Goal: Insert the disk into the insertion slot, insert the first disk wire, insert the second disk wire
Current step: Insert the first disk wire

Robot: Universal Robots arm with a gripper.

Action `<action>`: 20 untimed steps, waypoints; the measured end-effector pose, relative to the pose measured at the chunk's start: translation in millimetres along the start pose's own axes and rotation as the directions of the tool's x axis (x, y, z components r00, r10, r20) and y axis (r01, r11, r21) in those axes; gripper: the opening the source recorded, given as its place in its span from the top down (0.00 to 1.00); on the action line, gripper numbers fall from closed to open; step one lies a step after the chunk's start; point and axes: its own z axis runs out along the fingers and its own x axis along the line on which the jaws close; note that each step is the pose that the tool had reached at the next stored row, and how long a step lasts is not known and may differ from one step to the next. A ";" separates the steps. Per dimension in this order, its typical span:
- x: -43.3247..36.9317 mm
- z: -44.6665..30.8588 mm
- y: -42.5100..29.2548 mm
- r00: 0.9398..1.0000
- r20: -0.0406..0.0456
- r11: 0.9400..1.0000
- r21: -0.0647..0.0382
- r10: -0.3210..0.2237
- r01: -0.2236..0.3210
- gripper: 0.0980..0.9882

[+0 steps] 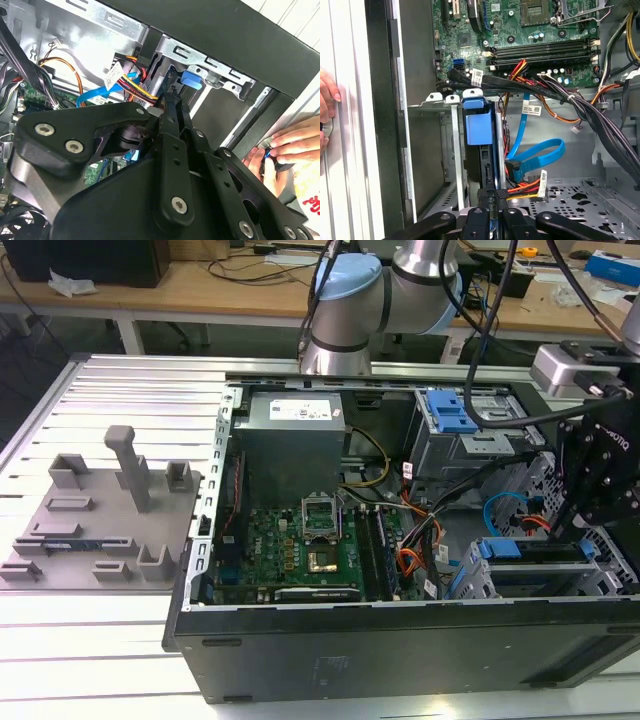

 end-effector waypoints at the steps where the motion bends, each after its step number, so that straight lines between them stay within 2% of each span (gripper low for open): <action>1: -0.1 0.9 0.0 1.000 0.000 1.000 0.000 0.000 0.000 0.93; 7: -0.9 6.1 0.1 1.000 0.000 1.000 0.000 0.000 0.000 0.93; 14: -0.9 8.6 1.4 1.000 0.000 1.000 0.000 0.000 0.000 0.91; 15: -0.7 7.4 1.8 1.000 0.000 1.000 0.000 0.000 0.000 0.85; 16: -0.2 3.0 2.1 1.000 -0.002 1.000 0.000 0.000 0.000 0.71; 17: 0.0 -1.6 2.1 1.000 -0.005 1.000 0.000 0.000 0.000 0.63; 20: 0.0 -14.3 2.1 1.000 -0.009 1.000 0.001 0.000 0.000 0.63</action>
